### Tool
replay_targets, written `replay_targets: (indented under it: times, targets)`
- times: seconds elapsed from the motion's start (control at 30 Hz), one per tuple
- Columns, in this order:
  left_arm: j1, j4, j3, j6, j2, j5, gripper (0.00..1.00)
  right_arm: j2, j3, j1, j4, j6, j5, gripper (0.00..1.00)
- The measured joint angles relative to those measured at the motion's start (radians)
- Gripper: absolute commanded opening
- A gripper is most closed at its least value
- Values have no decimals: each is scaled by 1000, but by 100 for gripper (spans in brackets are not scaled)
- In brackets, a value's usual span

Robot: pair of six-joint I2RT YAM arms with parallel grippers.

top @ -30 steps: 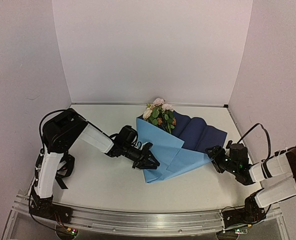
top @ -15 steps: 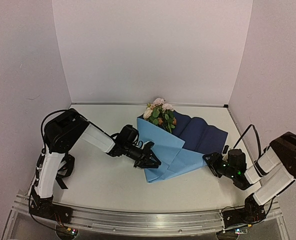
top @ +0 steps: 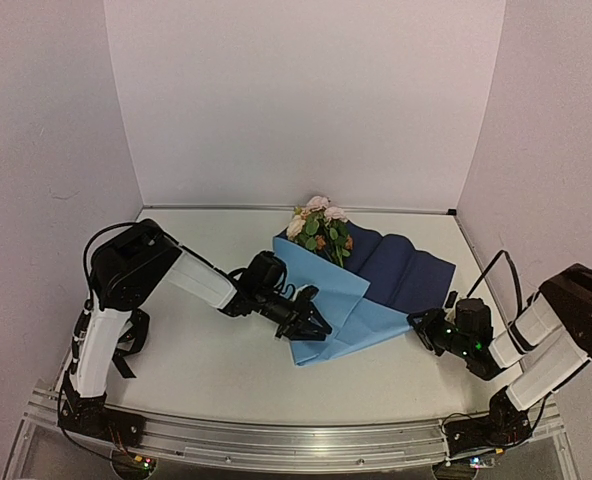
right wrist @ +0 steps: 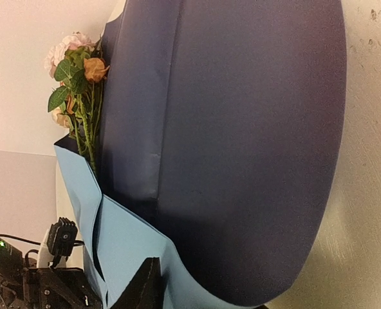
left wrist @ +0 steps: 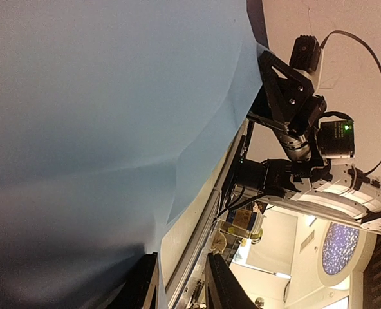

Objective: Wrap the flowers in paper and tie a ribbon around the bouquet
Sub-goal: Pick up the two-thirds-folded wrapping paper from the center of the board.

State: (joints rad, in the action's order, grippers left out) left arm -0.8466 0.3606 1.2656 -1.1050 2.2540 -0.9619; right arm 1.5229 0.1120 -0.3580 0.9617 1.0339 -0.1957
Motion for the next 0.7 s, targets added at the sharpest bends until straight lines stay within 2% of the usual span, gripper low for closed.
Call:
replay_targets:
  times: [0.27, 0.7]
  targets:
    - [-23, 33, 64, -26, 40, -26, 27, -63, 8, 0, -78, -12, 14, 21]
    - [-36, 8, 155, -13, 123, -40, 27, -138, 69, -25, -221, -56, 54, 25]
